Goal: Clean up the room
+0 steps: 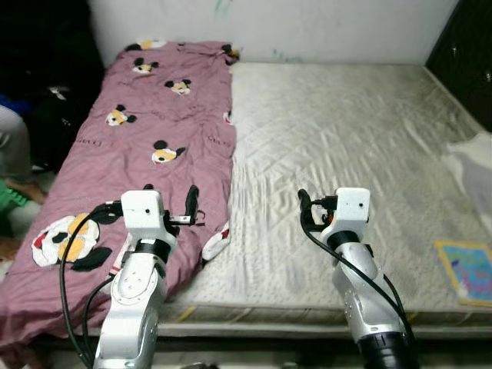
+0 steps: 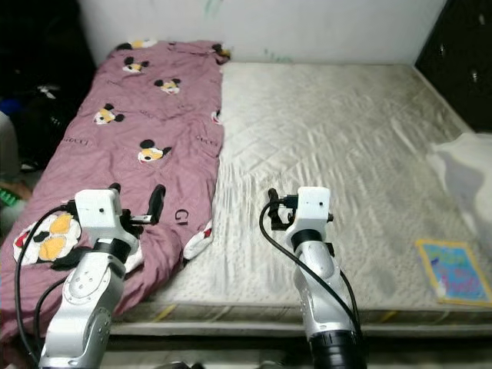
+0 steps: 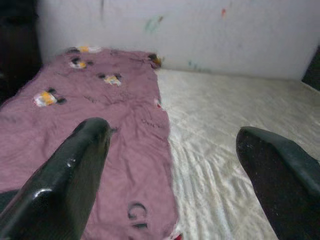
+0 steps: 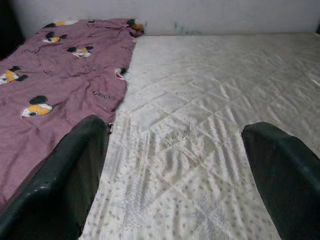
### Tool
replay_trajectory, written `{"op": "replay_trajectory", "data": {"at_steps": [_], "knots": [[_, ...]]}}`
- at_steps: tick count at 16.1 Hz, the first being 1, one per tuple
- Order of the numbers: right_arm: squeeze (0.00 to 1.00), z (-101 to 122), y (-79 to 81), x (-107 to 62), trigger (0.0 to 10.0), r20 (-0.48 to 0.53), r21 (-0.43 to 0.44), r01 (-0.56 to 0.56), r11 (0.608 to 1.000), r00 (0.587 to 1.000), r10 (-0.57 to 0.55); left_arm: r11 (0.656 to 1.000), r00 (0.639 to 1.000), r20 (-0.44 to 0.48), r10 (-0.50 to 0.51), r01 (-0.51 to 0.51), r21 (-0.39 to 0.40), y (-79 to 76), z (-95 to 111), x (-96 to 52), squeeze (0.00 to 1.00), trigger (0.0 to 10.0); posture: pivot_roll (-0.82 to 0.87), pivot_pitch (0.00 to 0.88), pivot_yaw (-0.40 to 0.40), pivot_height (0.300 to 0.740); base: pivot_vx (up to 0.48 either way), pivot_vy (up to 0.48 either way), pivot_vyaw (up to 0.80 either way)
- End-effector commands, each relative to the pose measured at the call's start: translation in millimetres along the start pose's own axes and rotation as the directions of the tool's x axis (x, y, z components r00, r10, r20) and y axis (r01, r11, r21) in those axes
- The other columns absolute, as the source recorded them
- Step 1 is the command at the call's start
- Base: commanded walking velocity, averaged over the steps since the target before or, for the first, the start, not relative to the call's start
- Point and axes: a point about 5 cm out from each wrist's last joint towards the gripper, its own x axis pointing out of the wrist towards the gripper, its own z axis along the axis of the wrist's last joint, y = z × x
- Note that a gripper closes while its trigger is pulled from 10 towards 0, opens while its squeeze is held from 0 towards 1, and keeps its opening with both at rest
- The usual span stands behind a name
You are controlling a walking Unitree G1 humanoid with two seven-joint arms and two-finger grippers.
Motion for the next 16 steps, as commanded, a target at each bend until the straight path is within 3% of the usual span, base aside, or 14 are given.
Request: {"op": "replay_trajectory", "data": {"at_steps": [1, 5, 8, 16], "knots": [[0.0, -0.6, 0.1, 0.4, 10.0, -0.004, 0.003, 0.001, 1.0, 1.0, -0.001, 1.0, 1.0, -0.005, -0.002, 0.002, 0.009, 1.5, -0.4, -0.4, 0.0, 10.0, -0.01, 0.101, 0.006, 0.74, 0.0, 0.48, 0.0], [0.0, -2.0, -0.1, 0.4, 10.0, -0.017, 0.012, 0.004, 1.0, 1.0, -0.004, 1.0, 1.0, -0.007, 0.003, -0.003, -0.005, 1.5, 0.1, 0.8, 0.0, 10.0, -0.02, 0.114, 0.009, 0.74, 0.0, 0.48, 0.0], [0.0, -2.4, -0.1, 0.7, 10.0, -0.018, 0.016, -0.002, 1.0, 1.0, 0.002, 1.0, 1.0, -0.008, 0.003, -0.003, -0.014, 1.8, -0.5, 0.7, 0.0, 10.0, -0.02, 0.115, 0.009, 0.74, 0.0, 0.48, -0.53], [0.0, -1.6, 0.2, 1.9, 10.0, -0.017, 0.021, -0.009, 1.0, 1.0, 0.009, 1.0, 1.0, -0.009, 0.013, -0.013, -0.016, 2.4, 0.2, 1.4, 0.0, 10.0, -0.02, 0.119, 0.004, 0.74, 0.0, 0.48, 0.0]]}}
